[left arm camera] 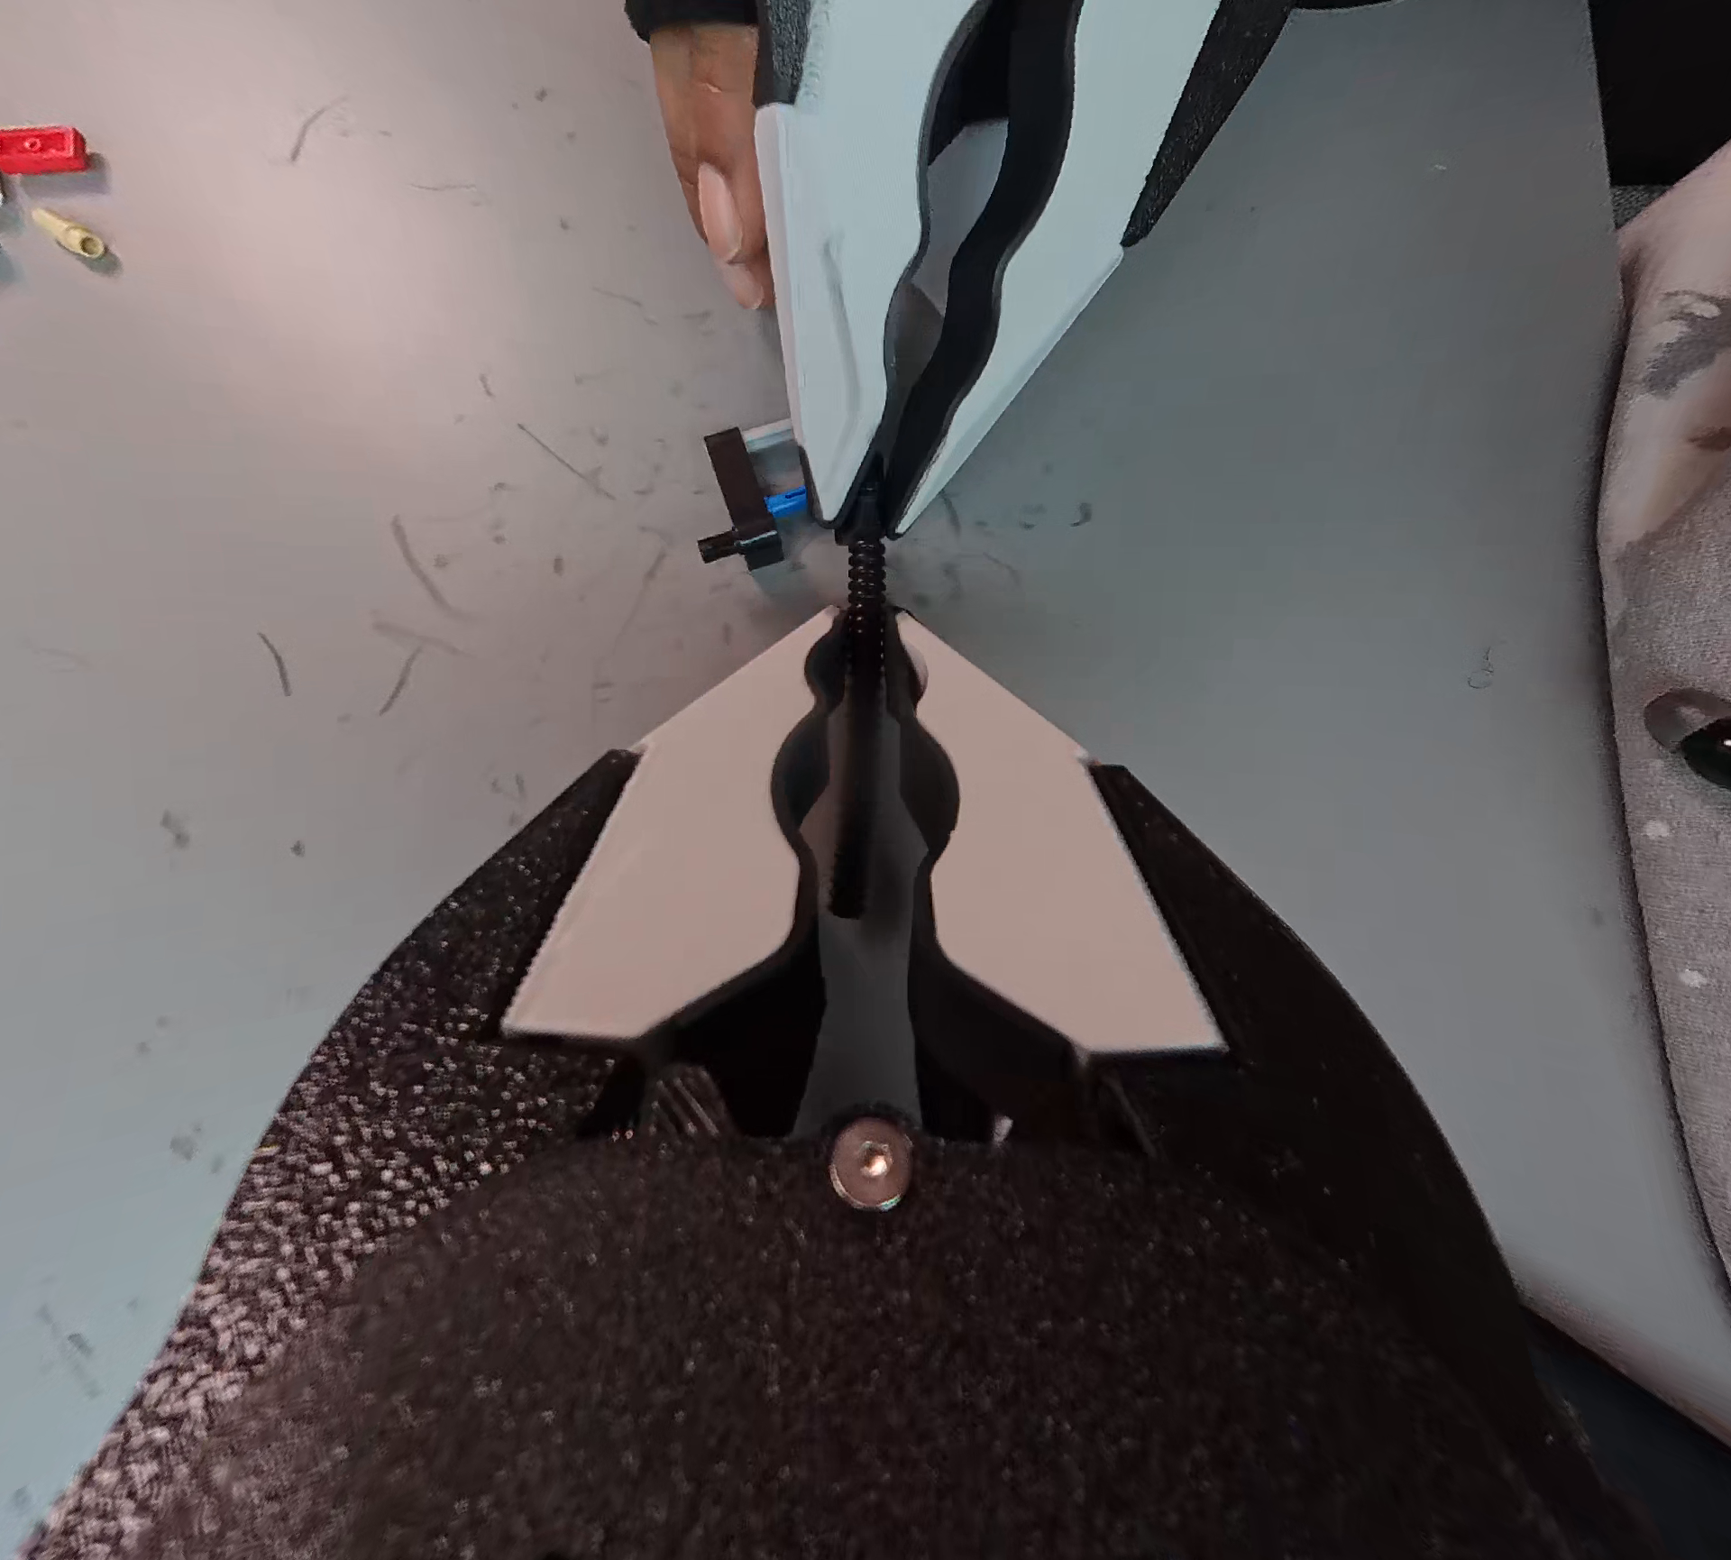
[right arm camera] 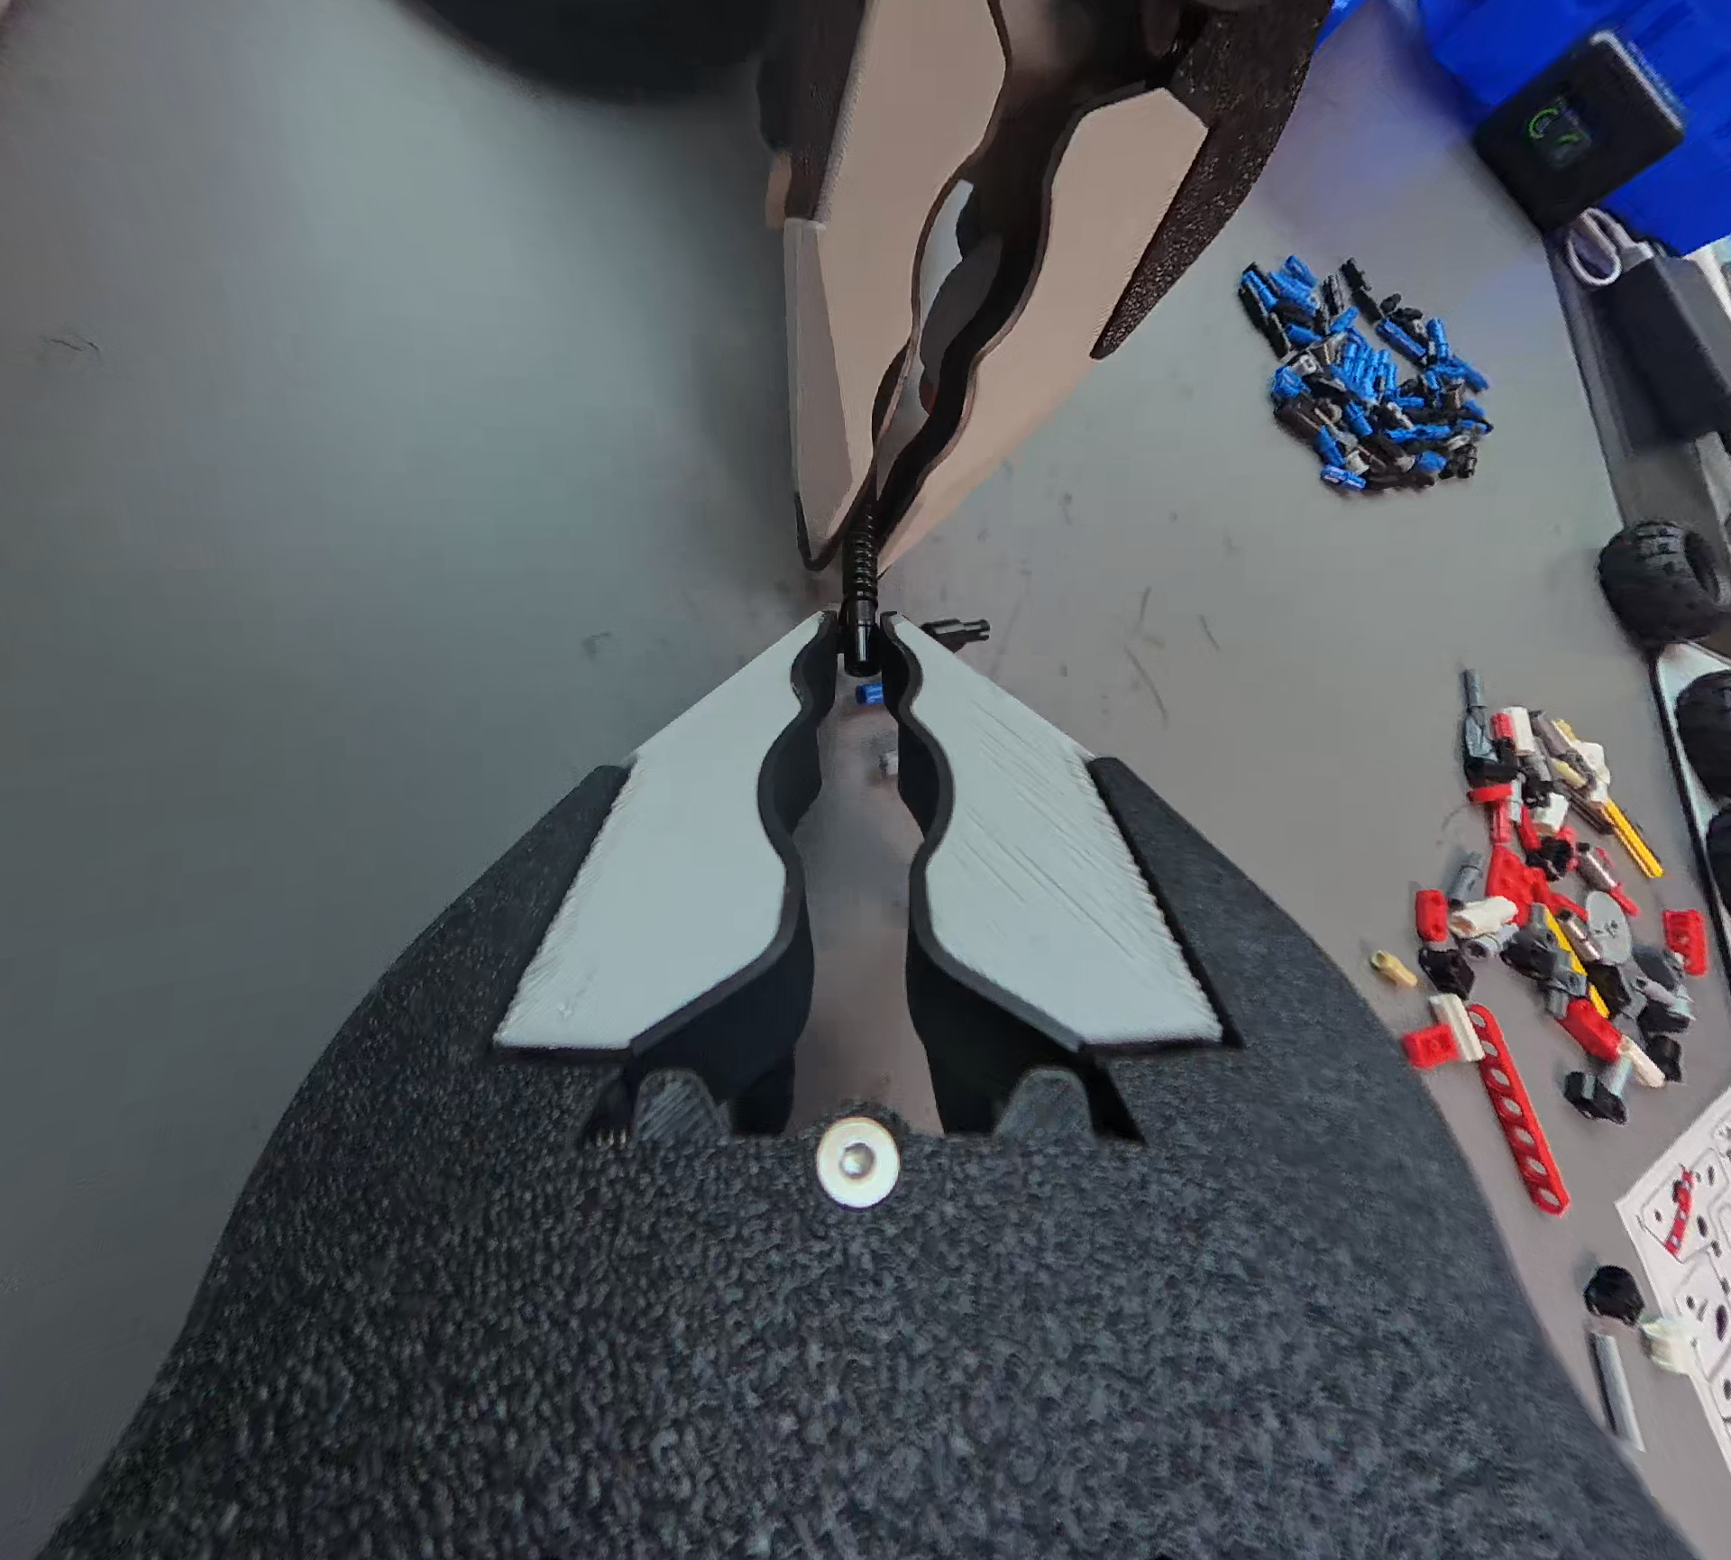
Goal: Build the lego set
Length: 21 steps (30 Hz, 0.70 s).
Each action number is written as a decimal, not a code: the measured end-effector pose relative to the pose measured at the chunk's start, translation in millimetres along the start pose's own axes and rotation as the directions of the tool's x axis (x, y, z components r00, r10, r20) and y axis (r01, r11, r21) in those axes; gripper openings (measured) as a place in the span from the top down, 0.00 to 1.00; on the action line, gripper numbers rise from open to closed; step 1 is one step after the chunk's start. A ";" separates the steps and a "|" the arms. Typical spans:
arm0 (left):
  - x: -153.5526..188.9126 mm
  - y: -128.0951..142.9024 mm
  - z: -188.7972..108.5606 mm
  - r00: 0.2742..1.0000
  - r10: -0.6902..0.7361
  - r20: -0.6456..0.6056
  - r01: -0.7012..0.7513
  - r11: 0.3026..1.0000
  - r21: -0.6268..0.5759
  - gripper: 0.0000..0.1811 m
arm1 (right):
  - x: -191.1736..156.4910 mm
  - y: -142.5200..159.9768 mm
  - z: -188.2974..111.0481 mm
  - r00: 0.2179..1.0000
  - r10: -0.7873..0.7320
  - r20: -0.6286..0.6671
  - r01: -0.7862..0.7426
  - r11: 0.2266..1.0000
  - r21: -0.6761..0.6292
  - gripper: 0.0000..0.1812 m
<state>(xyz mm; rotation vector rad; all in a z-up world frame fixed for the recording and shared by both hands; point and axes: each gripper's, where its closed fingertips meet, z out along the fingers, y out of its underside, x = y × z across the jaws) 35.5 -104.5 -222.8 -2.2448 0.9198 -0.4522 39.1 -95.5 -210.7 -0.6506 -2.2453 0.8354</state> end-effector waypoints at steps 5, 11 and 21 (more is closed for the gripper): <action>-1.4 1.5 0.0 1.000 -0.023 0.001 0.023 1.000 -0.012 0.96 | 1.6 8.2 -10.4 0.984 0.141 0.108 -0.137 0.990 -0.037 0.79; -1.3 0.0 1.1 0.999 -0.042 0.000 0.042 0.999 -0.019 0.96 | 10.5 24.1 -14.0 0.931 0.239 0.277 -0.203 0.967 -0.152 0.73; 0.8 -2.3 3.2 0.998 -0.058 -0.005 0.058 0.998 -0.018 0.94 | 4.3 24.6 -5.7 0.927 0.275 0.254 -0.224 0.952 -0.211 0.85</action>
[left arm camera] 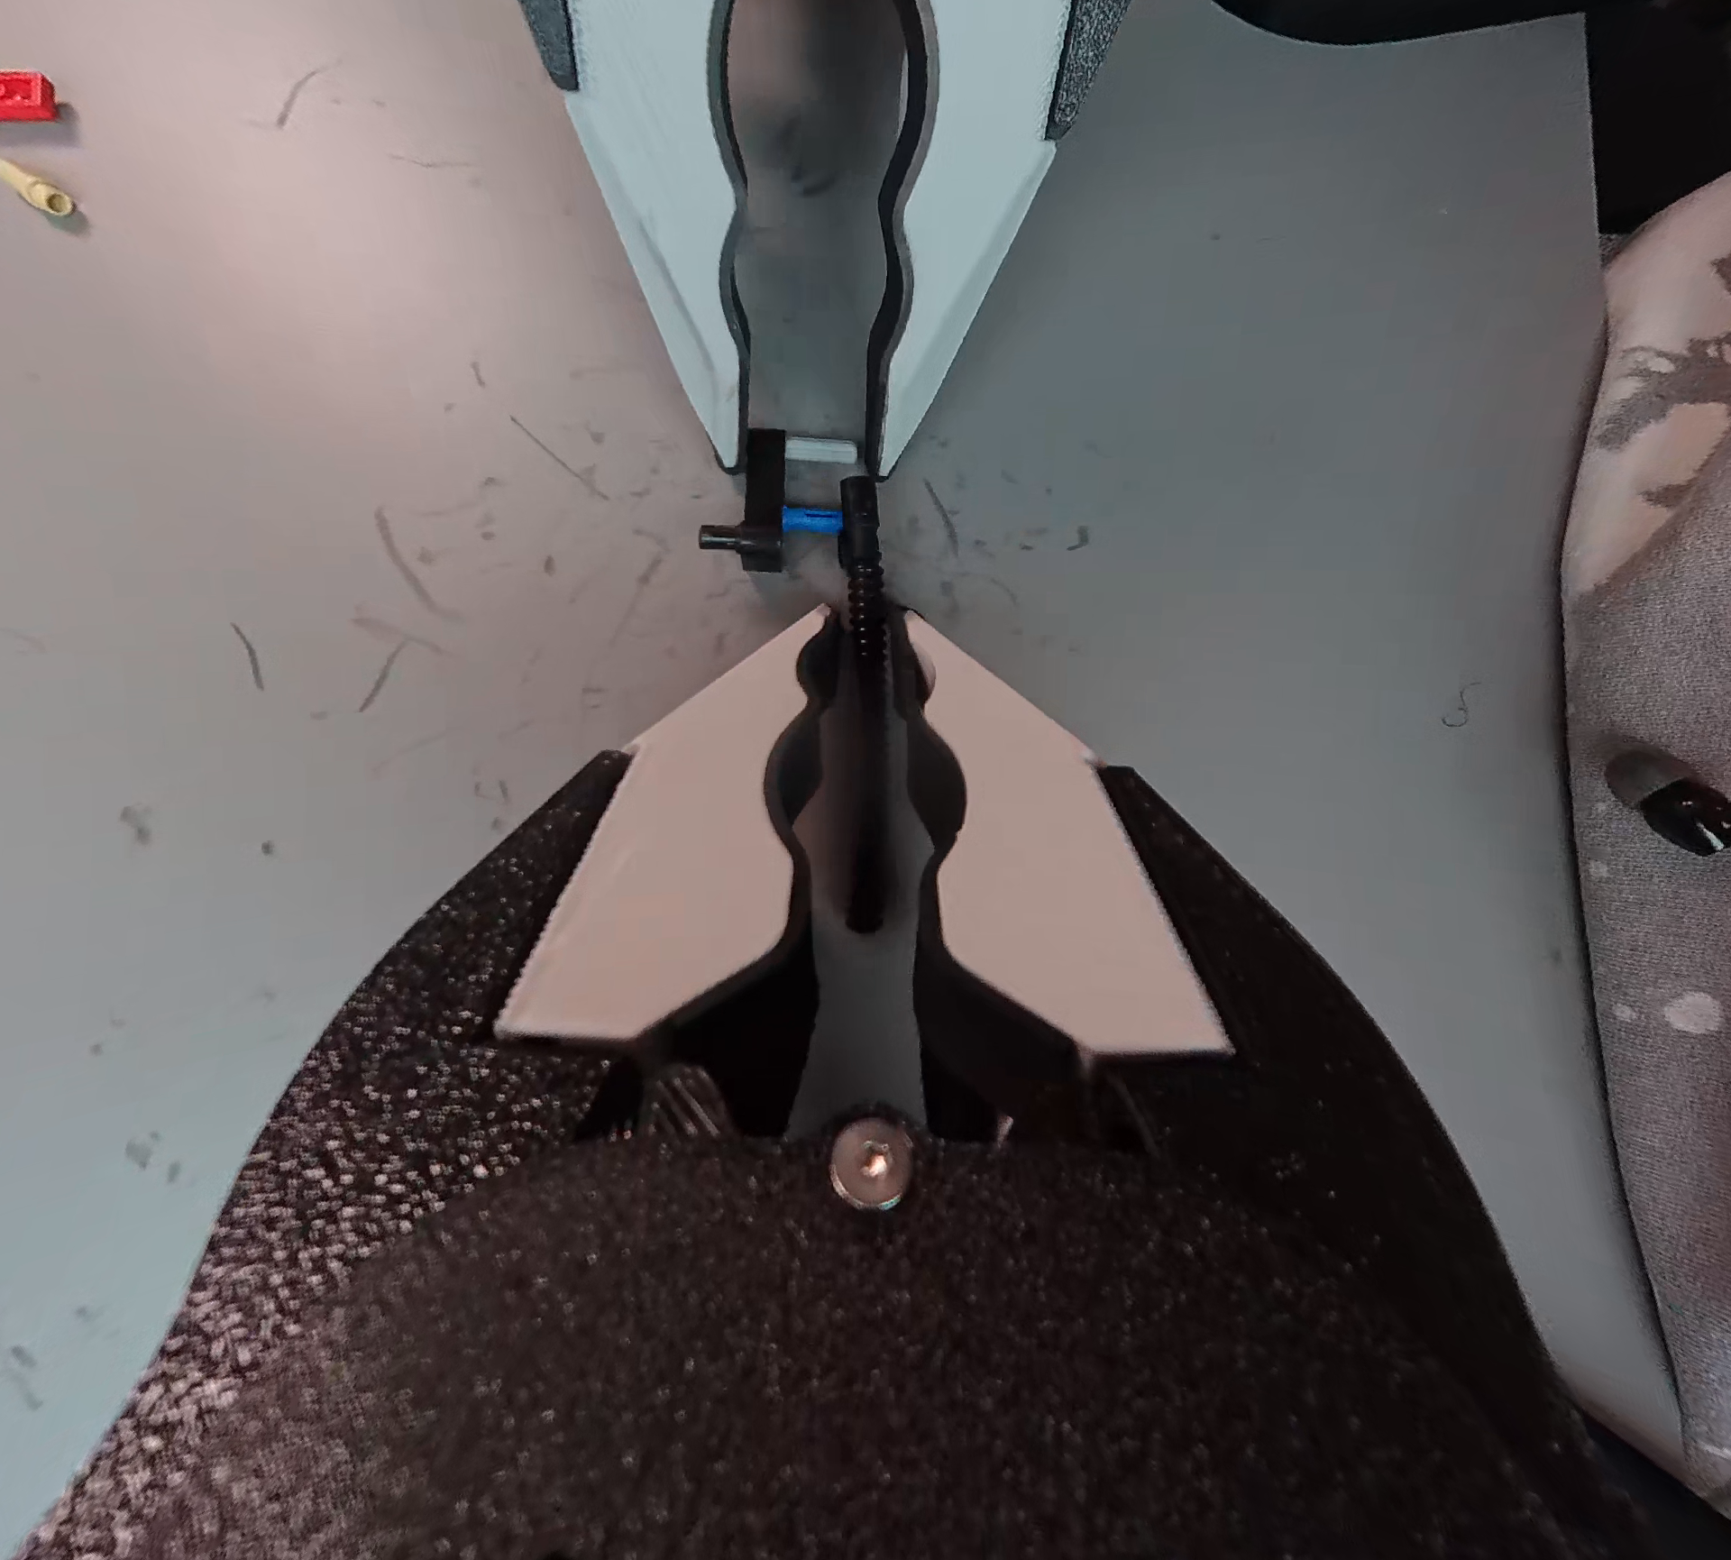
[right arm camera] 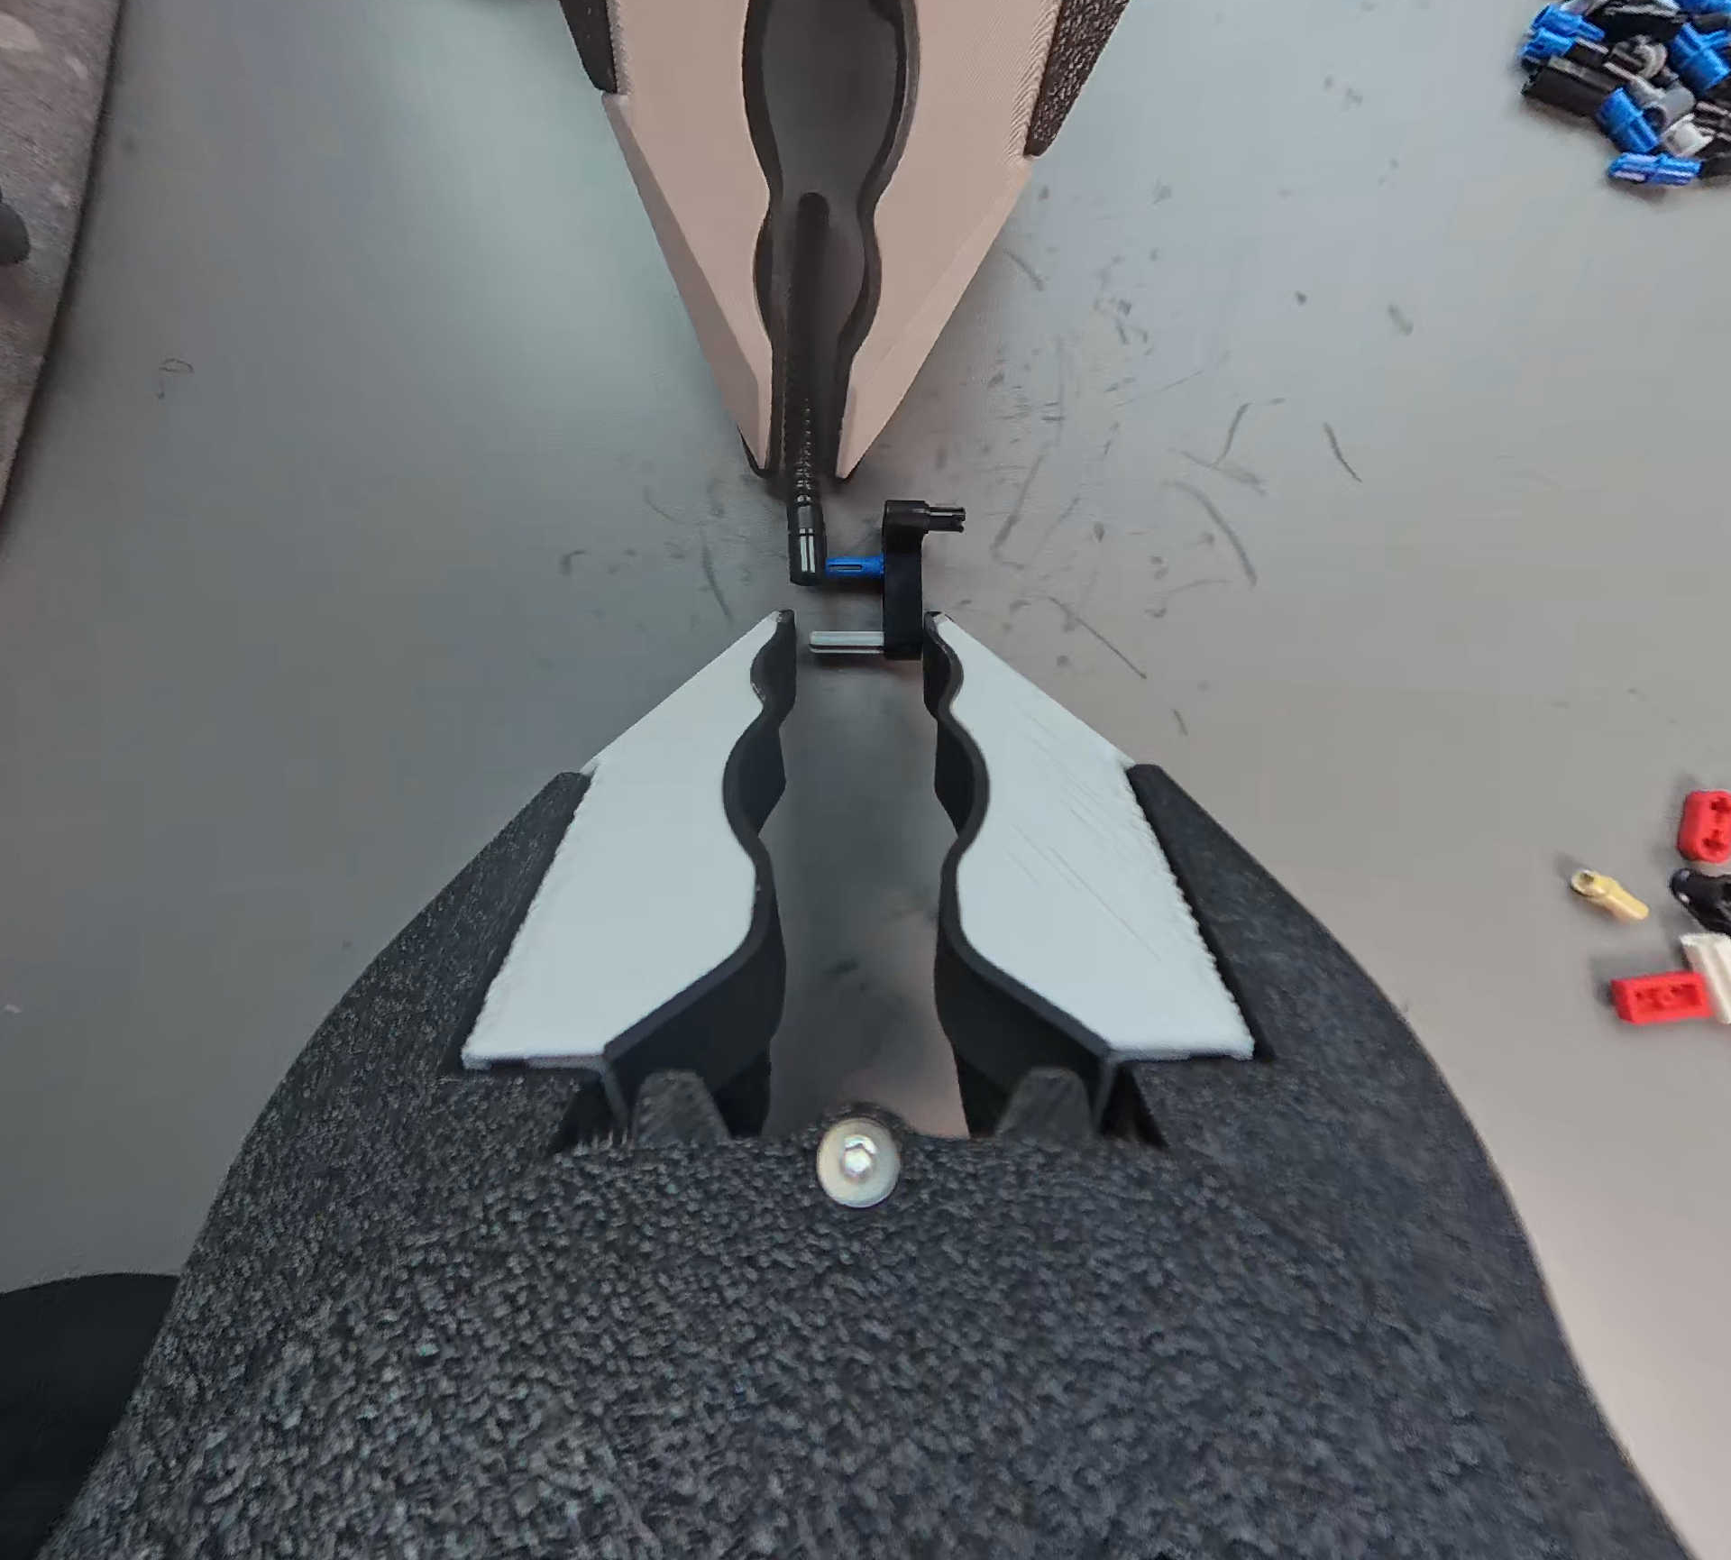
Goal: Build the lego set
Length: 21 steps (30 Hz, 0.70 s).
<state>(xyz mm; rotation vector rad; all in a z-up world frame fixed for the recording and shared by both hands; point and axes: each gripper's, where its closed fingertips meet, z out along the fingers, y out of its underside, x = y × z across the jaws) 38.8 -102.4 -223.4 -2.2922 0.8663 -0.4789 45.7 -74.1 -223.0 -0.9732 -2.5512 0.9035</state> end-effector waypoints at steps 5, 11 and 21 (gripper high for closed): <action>0.9 -0.3 0.2 1.000 0.000 0.007 0.000 1.000 0.001 0.94 | -1.3 1.2 -0.7 0.994 0.075 -0.078 -0.078 0.997 -0.031 0.87; 0.3 -0.2 0.9 0.997 0.066 0.049 -0.065 0.998 -0.009 0.96 | -1.6 1.0 -1.1 0.989 0.093 -0.110 -0.098 0.995 -0.033 0.87; 0.0 -3.7 3.7 0.979 0.176 0.102 -0.171 0.984 -0.052 0.96 | -3.0 0.7 -0.3 0.982 0.157 -0.101 -0.162 0.986 -0.047 0.89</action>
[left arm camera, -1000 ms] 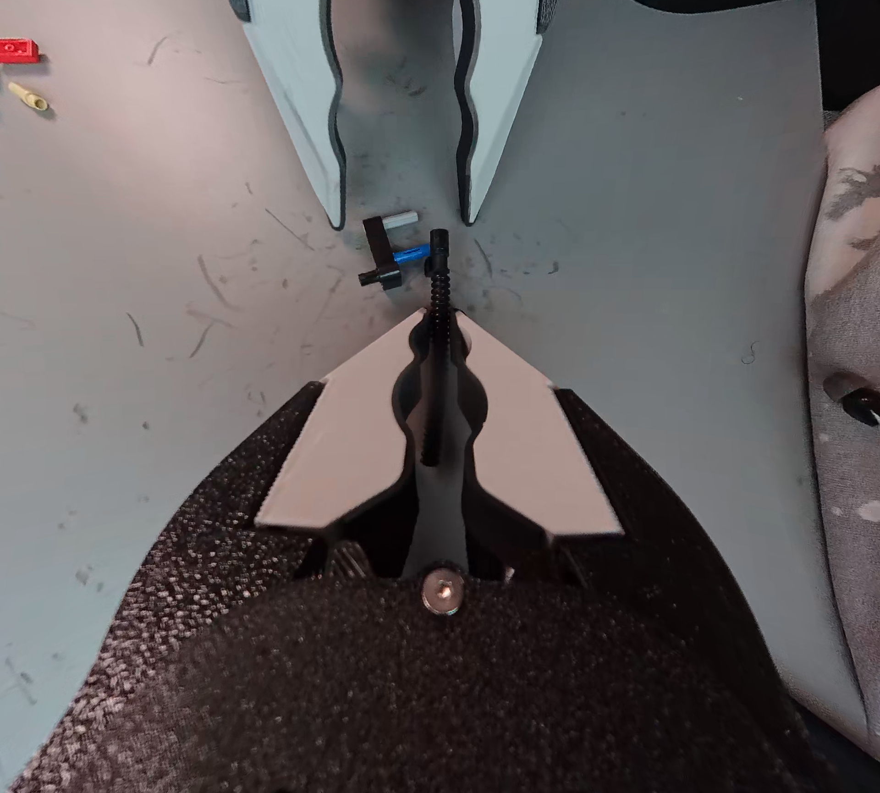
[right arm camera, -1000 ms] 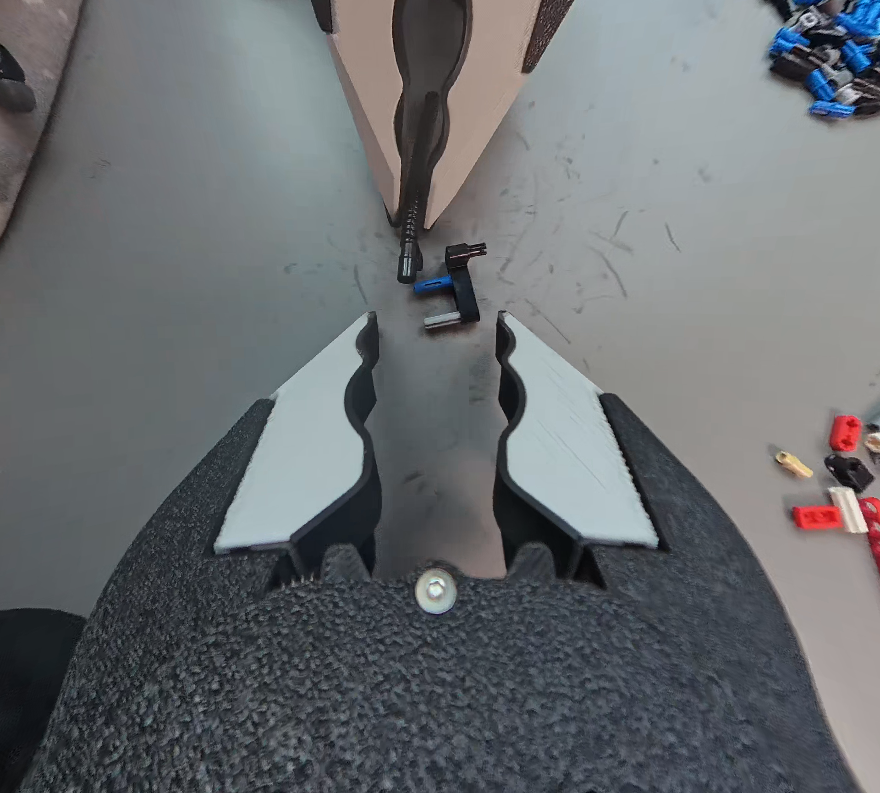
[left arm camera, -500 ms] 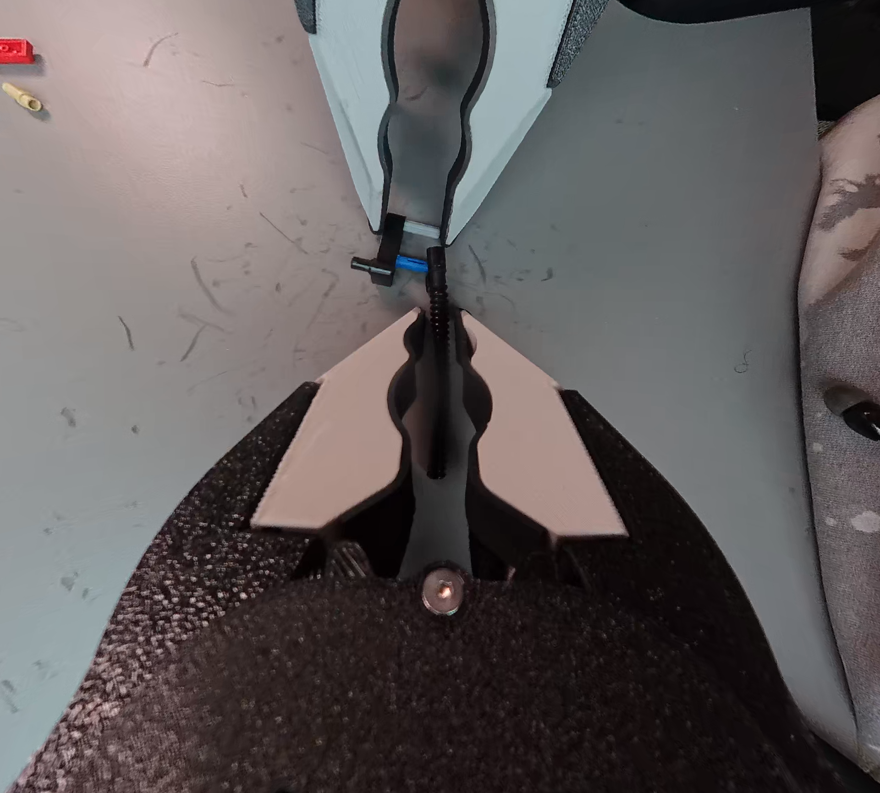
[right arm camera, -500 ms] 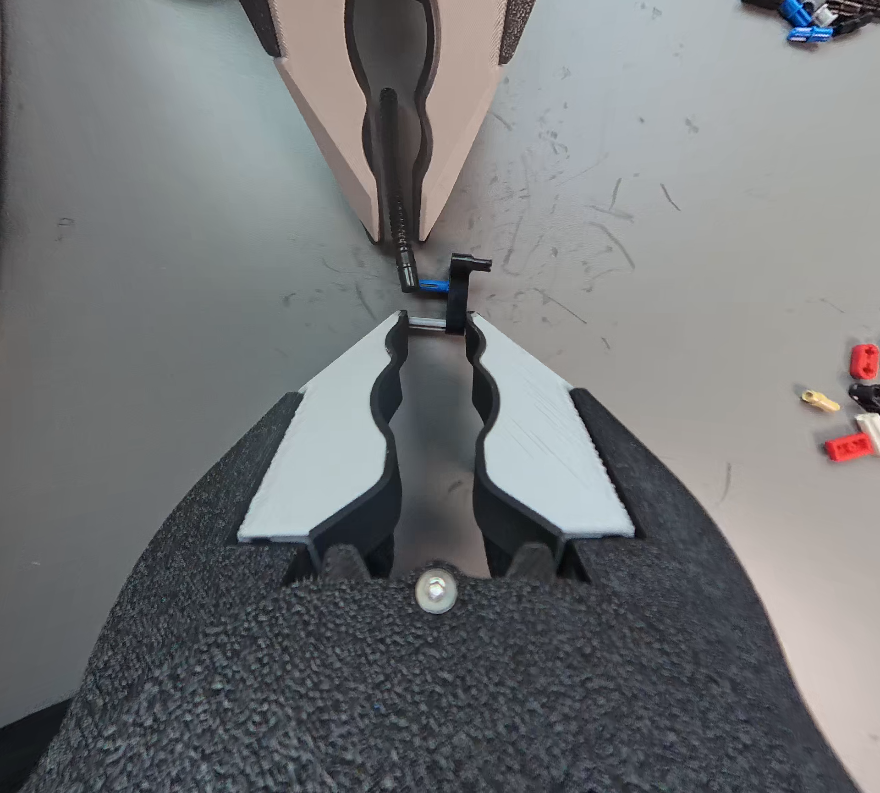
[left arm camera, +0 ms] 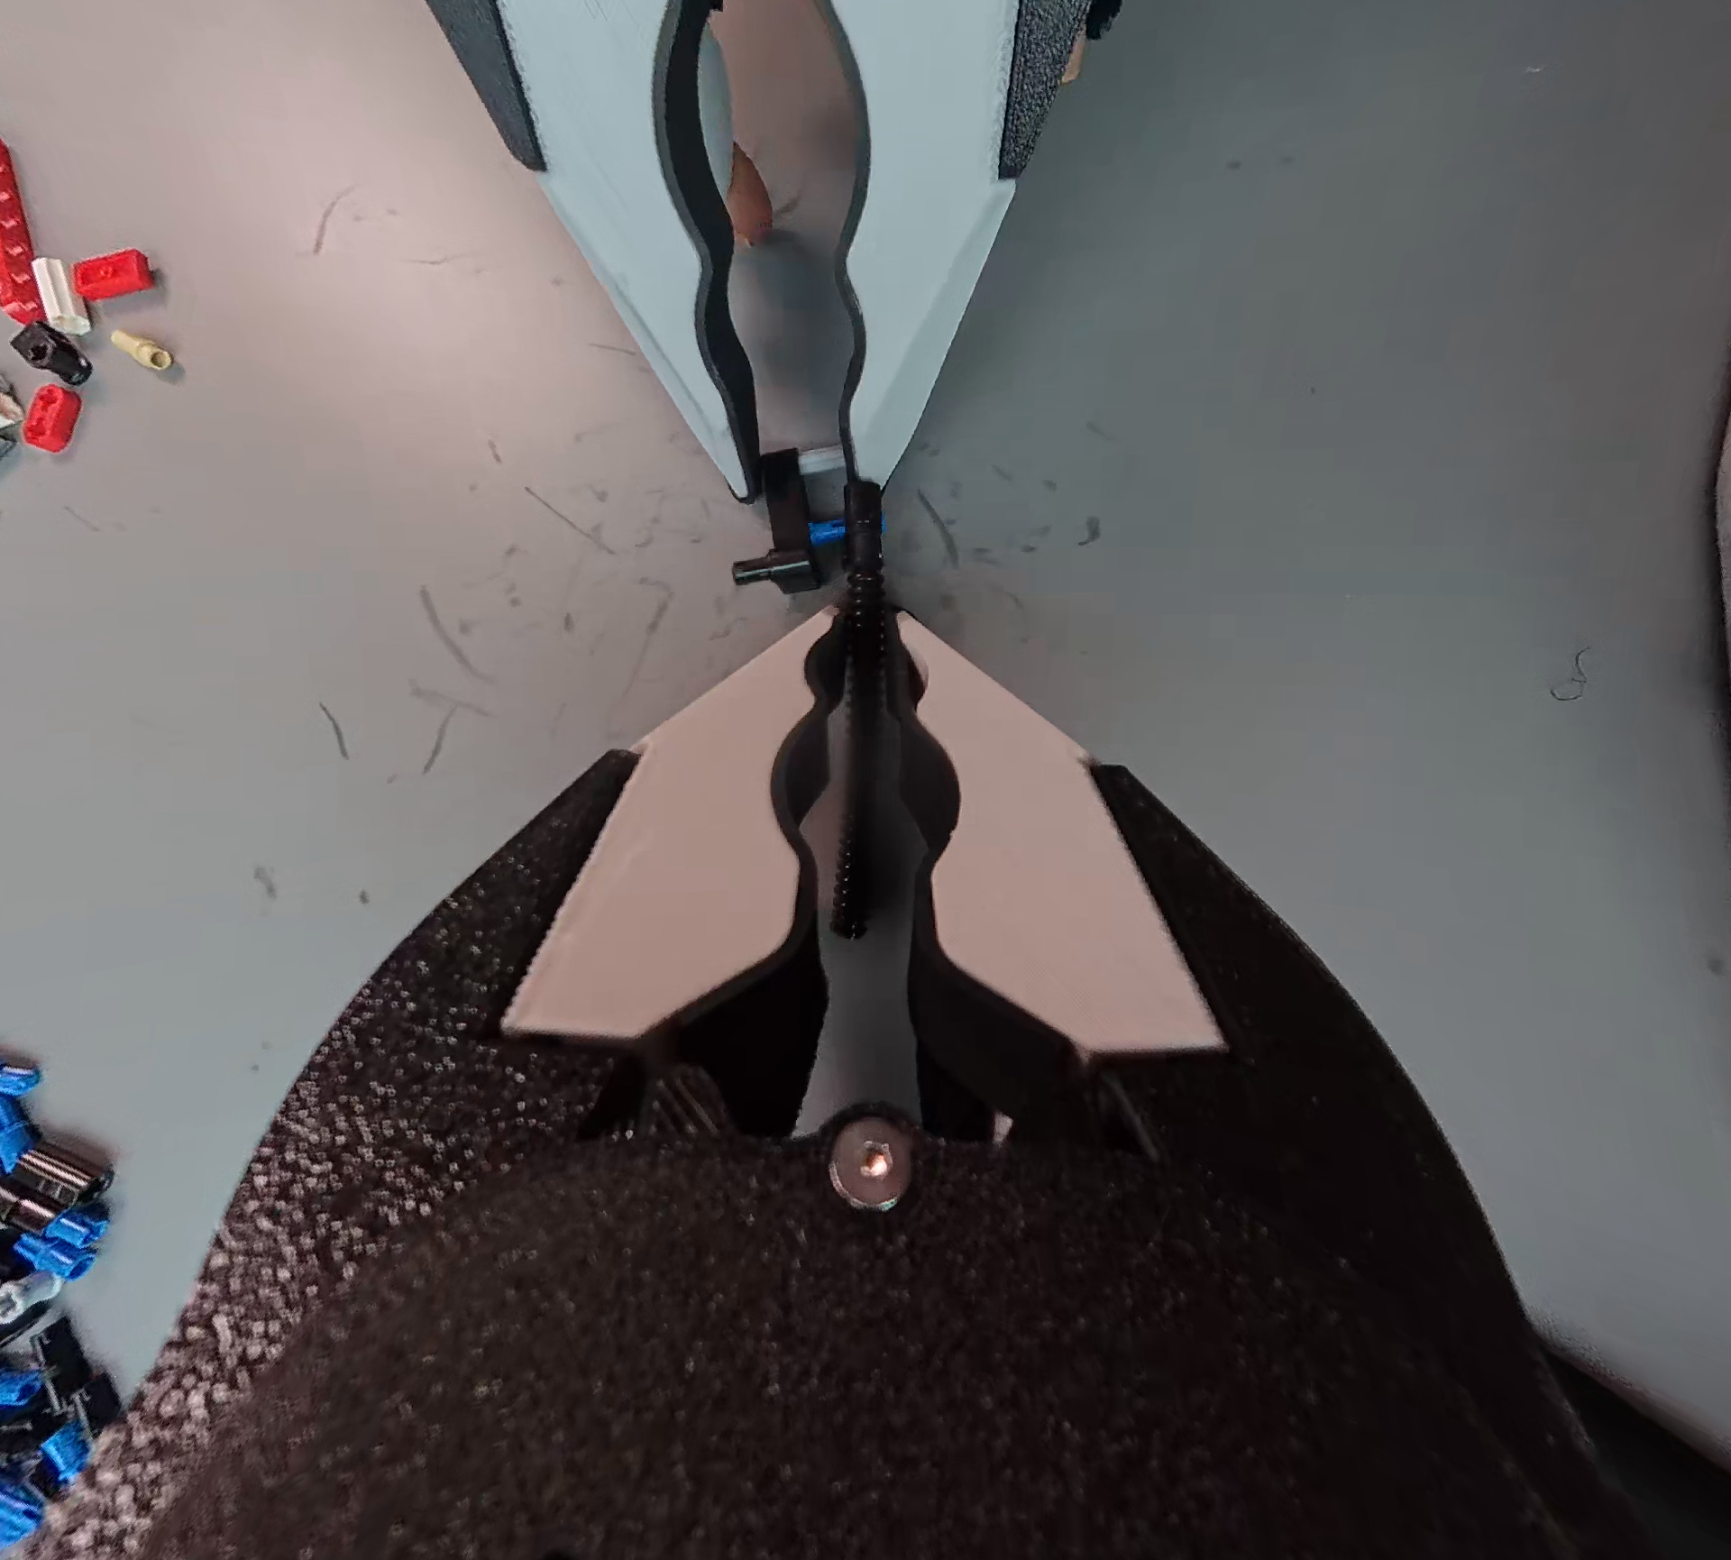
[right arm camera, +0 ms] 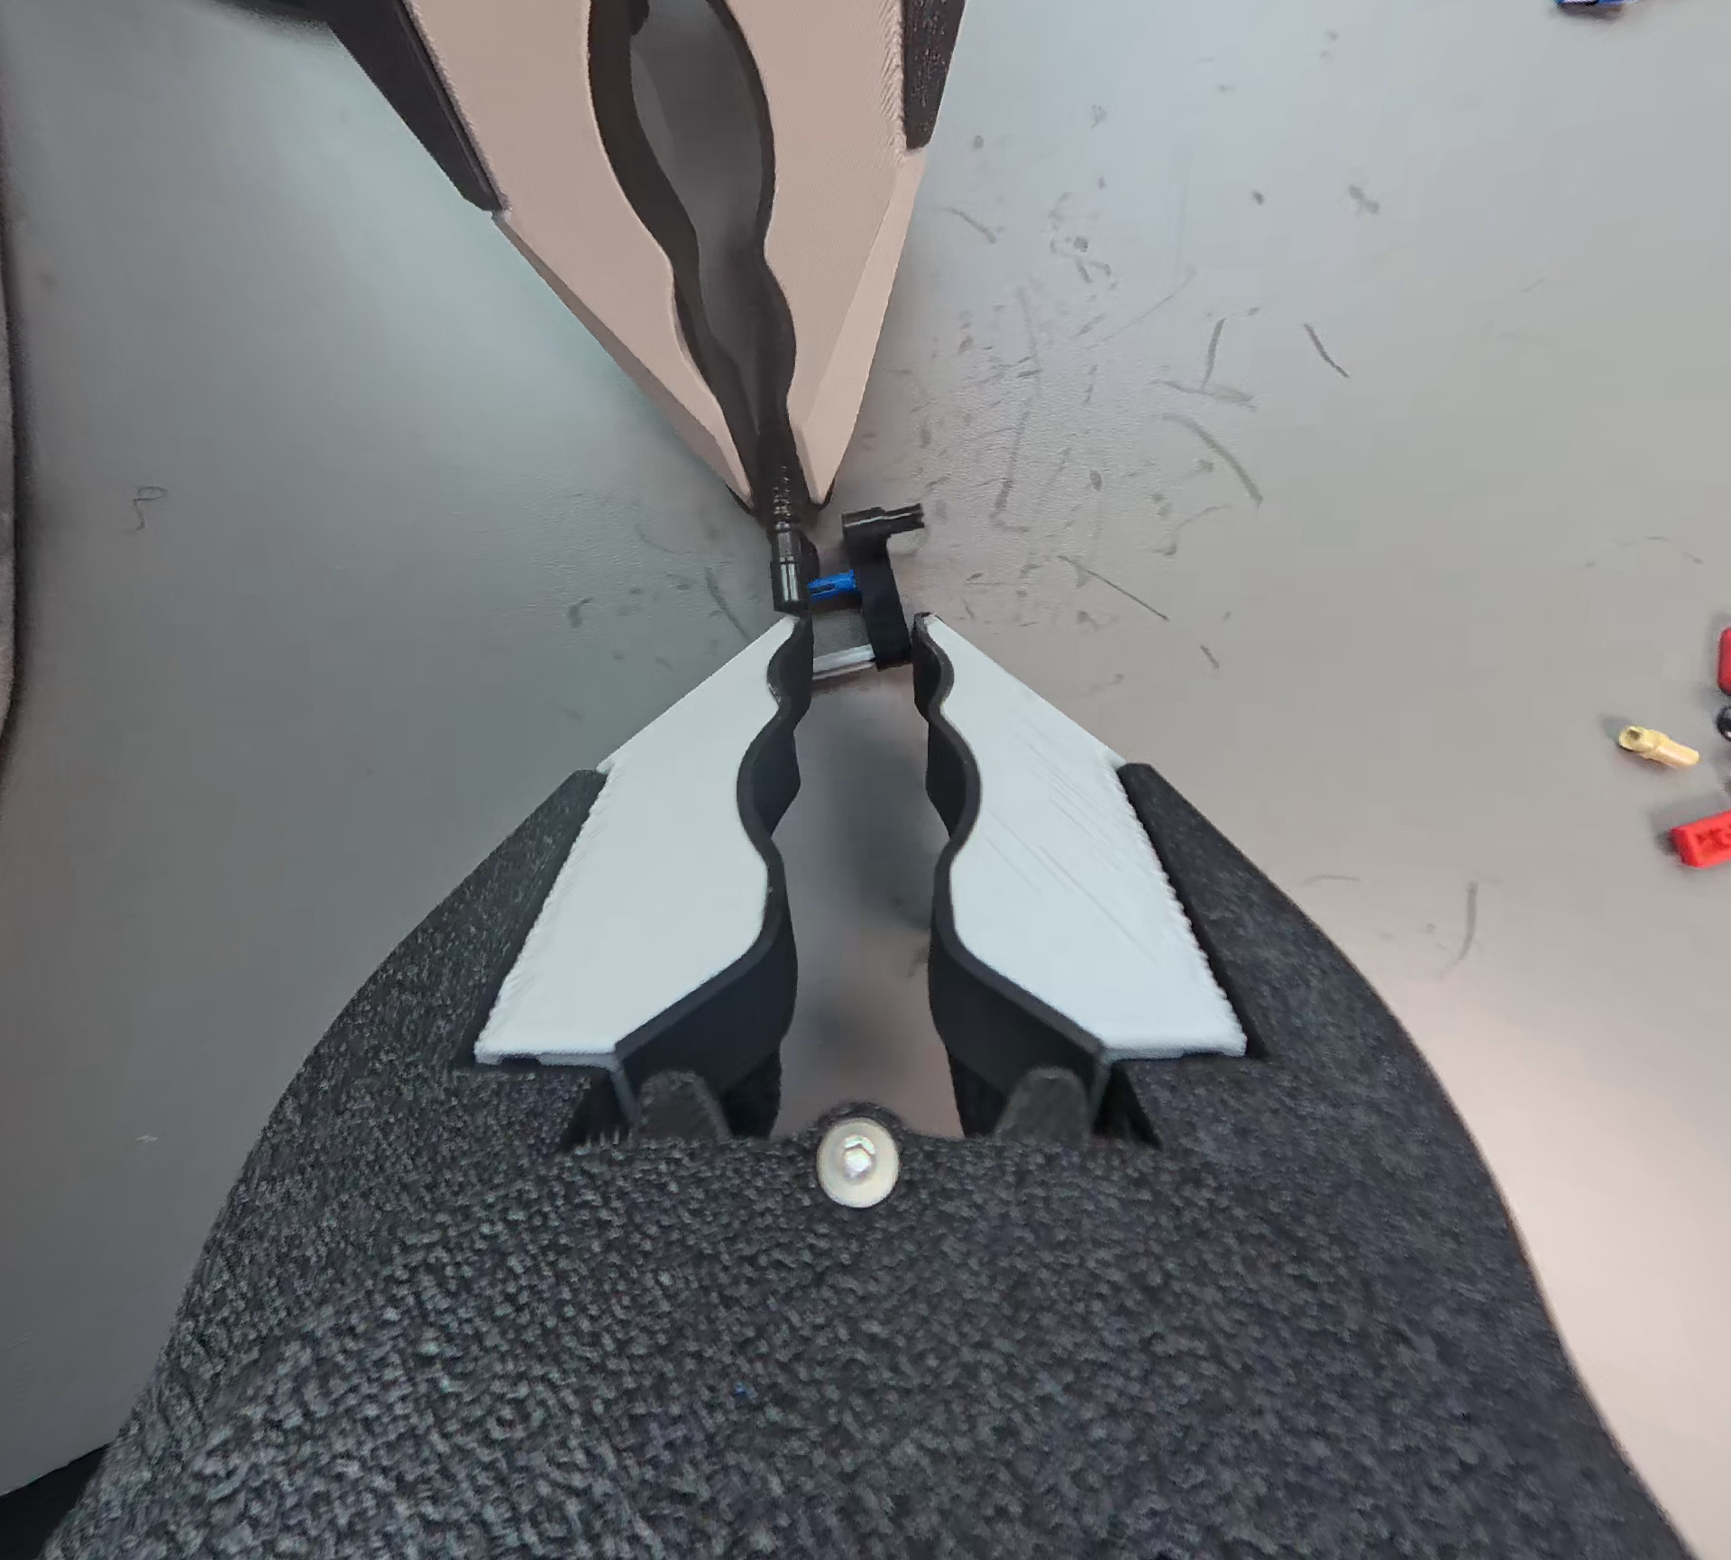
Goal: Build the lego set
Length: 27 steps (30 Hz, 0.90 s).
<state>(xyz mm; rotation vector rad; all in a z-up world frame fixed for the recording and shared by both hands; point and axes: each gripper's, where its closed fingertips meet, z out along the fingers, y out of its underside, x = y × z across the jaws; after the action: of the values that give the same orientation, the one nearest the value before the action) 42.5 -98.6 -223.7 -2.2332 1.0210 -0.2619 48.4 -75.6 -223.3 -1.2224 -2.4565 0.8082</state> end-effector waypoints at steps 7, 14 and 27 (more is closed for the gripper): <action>-0.6 -0.5 0.7 0.999 -0.027 -0.019 0.027 1.000 0.004 0.96 | -4.8 1.2 -1.3 0.999 -0.011 0.037 0.010 1.000 0.012 0.82; 4.8 -0.3 0.2 0.999 -0.021 -0.041 0.021 1.000 0.009 0.96 | -1.4 8.2 -6.9 0.997 -0.060 0.047 0.059 0.998 0.035 0.82; 25.4 4.9 -9.0 0.961 -0.133 -0.242 0.135 0.991 -0.005 0.91 | -9.9 -1.3 -6.9 0.973 0.113 0.202 -0.120 0.992 0.023 0.87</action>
<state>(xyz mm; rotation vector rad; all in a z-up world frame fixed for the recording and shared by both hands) 52.8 -123.9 -222.2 -2.3032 0.9890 -0.6109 56.8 -81.7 -217.0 -1.3429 -2.5321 1.0499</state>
